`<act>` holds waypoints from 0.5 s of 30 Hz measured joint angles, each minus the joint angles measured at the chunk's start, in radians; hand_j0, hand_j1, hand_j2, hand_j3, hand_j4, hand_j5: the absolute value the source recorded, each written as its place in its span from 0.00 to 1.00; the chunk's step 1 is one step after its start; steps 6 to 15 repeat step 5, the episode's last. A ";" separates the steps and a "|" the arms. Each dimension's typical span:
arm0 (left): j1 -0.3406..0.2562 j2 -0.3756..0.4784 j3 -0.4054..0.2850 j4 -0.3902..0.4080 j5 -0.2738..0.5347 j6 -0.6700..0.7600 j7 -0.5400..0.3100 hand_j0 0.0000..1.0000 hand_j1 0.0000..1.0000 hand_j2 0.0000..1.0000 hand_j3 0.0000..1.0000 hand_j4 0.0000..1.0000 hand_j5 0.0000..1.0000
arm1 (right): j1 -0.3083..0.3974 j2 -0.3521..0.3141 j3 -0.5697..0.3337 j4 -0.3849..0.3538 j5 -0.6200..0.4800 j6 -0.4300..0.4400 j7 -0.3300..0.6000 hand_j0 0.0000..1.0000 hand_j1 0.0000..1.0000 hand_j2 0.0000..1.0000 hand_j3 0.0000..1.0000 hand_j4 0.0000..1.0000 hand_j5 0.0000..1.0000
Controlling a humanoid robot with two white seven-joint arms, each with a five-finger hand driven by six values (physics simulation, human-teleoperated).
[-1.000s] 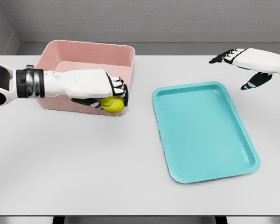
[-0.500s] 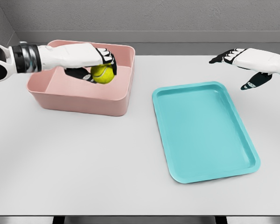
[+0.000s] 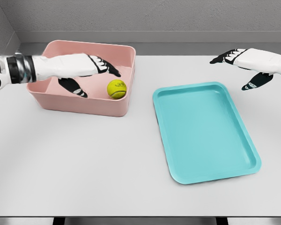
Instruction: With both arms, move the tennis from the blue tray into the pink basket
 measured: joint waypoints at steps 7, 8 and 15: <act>0.082 0.169 0.113 -0.126 0.062 -0.003 -0.001 1.00 1.00 1.00 1.00 1.00 1.00 | 0.000 0.000 0.000 0.000 0.000 0.000 0.000 1.00 1.00 1.00 1.00 1.00 1.00; 0.082 0.169 0.113 -0.126 0.062 -0.003 -0.001 1.00 1.00 1.00 1.00 1.00 1.00 | 0.000 0.000 0.000 0.000 0.000 0.000 0.000 1.00 1.00 1.00 1.00 1.00 1.00; 0.082 0.169 0.113 -0.126 0.062 -0.003 -0.001 1.00 1.00 1.00 1.00 1.00 1.00 | 0.000 0.000 0.000 0.000 0.000 0.000 0.000 1.00 1.00 1.00 1.00 1.00 1.00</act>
